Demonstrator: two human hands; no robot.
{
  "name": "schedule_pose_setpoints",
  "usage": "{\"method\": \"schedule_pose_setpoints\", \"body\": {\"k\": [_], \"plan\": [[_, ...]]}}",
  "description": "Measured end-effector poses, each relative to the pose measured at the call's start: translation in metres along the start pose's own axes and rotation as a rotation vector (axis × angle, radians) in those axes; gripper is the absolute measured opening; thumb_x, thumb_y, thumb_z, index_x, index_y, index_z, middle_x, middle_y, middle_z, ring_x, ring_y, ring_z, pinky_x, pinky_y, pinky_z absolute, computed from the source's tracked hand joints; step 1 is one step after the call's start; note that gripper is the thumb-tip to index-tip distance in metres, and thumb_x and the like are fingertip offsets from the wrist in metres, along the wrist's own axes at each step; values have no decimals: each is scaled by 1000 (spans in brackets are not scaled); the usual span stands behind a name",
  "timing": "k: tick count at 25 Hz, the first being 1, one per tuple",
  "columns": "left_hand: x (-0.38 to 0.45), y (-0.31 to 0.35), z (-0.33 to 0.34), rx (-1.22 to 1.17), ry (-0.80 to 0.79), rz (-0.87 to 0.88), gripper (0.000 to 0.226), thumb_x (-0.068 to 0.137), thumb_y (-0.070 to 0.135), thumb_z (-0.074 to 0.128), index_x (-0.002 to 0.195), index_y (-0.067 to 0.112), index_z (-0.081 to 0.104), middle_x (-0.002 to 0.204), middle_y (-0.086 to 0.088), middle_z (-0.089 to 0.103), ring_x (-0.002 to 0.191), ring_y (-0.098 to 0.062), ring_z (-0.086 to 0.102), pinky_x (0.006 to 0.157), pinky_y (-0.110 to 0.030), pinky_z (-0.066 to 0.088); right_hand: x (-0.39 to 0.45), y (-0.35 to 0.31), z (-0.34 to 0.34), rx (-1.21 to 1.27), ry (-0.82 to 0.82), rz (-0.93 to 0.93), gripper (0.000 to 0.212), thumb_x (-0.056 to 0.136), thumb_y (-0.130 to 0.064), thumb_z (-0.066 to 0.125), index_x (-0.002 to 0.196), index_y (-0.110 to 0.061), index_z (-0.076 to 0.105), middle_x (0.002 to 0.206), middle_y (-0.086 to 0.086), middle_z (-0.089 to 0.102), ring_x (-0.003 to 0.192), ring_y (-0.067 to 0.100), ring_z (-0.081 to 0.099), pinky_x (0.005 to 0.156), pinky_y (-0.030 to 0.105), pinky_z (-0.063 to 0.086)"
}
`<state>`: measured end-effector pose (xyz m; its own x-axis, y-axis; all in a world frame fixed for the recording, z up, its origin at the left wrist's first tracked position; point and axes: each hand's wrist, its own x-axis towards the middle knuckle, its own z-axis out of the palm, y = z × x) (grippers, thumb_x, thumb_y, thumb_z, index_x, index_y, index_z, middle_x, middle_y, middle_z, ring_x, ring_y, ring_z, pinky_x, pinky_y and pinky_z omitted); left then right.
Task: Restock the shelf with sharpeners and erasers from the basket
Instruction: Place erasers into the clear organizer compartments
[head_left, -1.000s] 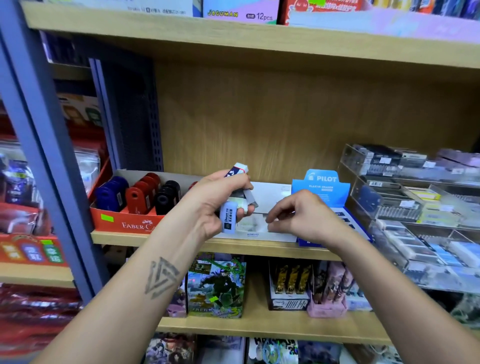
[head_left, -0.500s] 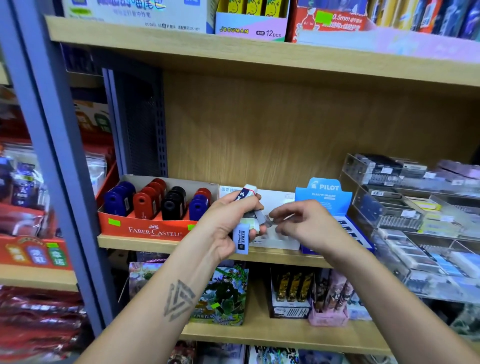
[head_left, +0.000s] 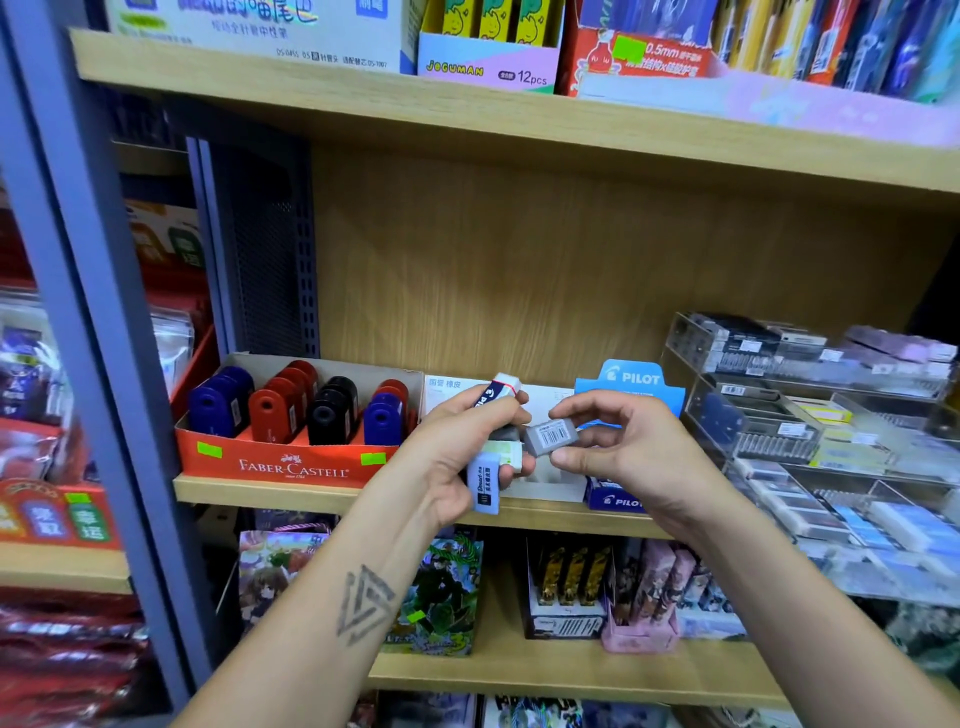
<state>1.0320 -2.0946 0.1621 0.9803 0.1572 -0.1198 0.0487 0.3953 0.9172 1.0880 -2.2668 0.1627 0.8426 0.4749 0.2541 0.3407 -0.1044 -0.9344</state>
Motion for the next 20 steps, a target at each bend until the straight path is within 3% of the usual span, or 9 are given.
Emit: {"method": "schedule_pose_setpoints", "body": {"k": [6, 9, 11, 12, 14, 17, 18, 20], "plan": [[-6, -4, 4, 87, -108, -5, 29, 81, 2, 76, 105, 15, 66, 87, -16, 71, 52, -24, 62, 36, -17, 38, -3, -4, -2, -70, -68, 26, 38, 71, 18, 76, 101, -4, 69, 97, 10, 69, 76, 18, 72, 73, 25, 57], [-4, -6, 5, 111, -70, 38, 32, 79, -9, 71, 101, 14, 66, 82, -16, 70, 48, -23, 60, 36, -17, 37, 0, -8, -6, -104, -102, 55, 38, 78, 19, 65, 103, -8, 71, 108, 12, 71, 94, 22, 72, 87, 35, 55], [-1, -7, 7, 122, -38, 62, 32, 78, -10, 68, 100, 13, 66, 78, -15, 70, 46, -24, 59, 37, -17, 37, 6, -17, -3, -157, -14, 64, 19, 84, -1, 67, 97, -12, 75, 105, 12, 72, 99, 18, 68, 91, 37, 52], [0, -8, 8, 136, -27, 79, 31, 78, -10, 67, 100, 12, 66, 76, -13, 70, 47, -25, 58, 37, -18, 37, 9, -23, 2, -187, 19, 65, 10, 86, -18, 71, 92, -12, 76, 99, 11, 73, 92, 15, 66, 87, 35, 50], [1, -11, 11, 175, -10, 113, 35, 77, -10, 66, 105, 11, 66, 76, -10, 70, 49, -26, 59, 39, -19, 38, 15, -28, 12, -233, 66, 53, 36, 81, -40, 77, 83, -5, 75, 75, 6, 68, 72, 10, 59, 69, 27, 45], [4, -15, 19, 225, 13, 145, 39, 75, -11, 65, 108, 10, 63, 79, -11, 66, 47, -26, 57, 40, -20, 38, 22, -34, 23, -108, 58, 86, 29, 78, -20, 82, 78, 5, 68, 61, -1, 63, 55, 9, 57, 48, 16, 44], [5, -15, 21, 221, 20, 144, 39, 75, -11, 65, 108, 10, 63, 79, -11, 65, 47, -26, 57, 39, -20, 38, 24, -37, 23, -22, 67, 118, 24, 79, -16, 81, 78, 4, 68, 67, 3, 65, 60, 12, 59, 51, 19, 47], [6, -15, 24, 182, 26, 117, 35, 76, -11, 66, 104, 10, 63, 76, -14, 66, 46, -25, 57, 38, -20, 37, 27, -40, 10, 213, 125, 128, 12, 82, -10, 76, 80, -4, 66, 82, 12, 70, 76, 21, 66, 72, 30, 54]]}}
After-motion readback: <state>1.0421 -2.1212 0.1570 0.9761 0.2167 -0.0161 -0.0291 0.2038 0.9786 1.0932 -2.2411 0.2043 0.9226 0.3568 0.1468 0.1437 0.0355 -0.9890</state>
